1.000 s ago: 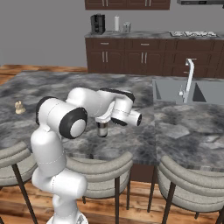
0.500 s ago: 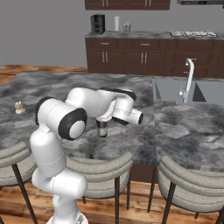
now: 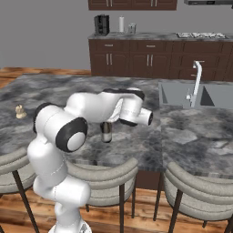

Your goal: Get the candle and the wine from the cabinet and move them to the dining counter.

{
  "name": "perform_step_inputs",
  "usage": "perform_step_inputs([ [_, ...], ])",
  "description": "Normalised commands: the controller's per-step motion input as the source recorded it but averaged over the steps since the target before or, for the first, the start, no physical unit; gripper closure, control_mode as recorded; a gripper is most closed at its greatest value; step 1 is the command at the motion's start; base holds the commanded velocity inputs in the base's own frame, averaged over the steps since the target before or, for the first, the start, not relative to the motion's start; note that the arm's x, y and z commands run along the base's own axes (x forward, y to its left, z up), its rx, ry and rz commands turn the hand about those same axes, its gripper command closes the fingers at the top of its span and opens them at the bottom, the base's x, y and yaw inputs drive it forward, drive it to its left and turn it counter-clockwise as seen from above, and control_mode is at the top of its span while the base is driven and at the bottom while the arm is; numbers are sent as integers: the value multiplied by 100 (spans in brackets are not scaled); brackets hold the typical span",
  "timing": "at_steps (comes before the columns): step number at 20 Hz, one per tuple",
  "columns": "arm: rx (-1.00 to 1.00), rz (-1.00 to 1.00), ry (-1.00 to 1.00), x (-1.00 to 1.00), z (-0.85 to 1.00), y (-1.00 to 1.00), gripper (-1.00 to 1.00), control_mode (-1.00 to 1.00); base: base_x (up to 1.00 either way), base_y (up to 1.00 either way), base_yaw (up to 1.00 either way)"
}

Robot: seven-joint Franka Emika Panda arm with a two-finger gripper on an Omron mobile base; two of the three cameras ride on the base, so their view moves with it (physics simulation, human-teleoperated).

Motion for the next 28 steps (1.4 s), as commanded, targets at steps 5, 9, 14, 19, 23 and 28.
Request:
perform_step_inputs([
  [5,-2,-2,0,-53,62,0,-100,-100,0,0,0],
  [9,-3,-12,0,-78,70,0,-100,-100,0,0,0],
  [14,-1,-17,6,-74,83,0,-100,-100,0,0,0],
  [19,-2,-26,13,-74,76,2,-100,-100,0,0,0],
  [23,-4,-31,16,-77,69,13,-100,-100,0,0,0],
  [28,-8,-31,15,-79,38,21,-100,-100,0,0,0],
])
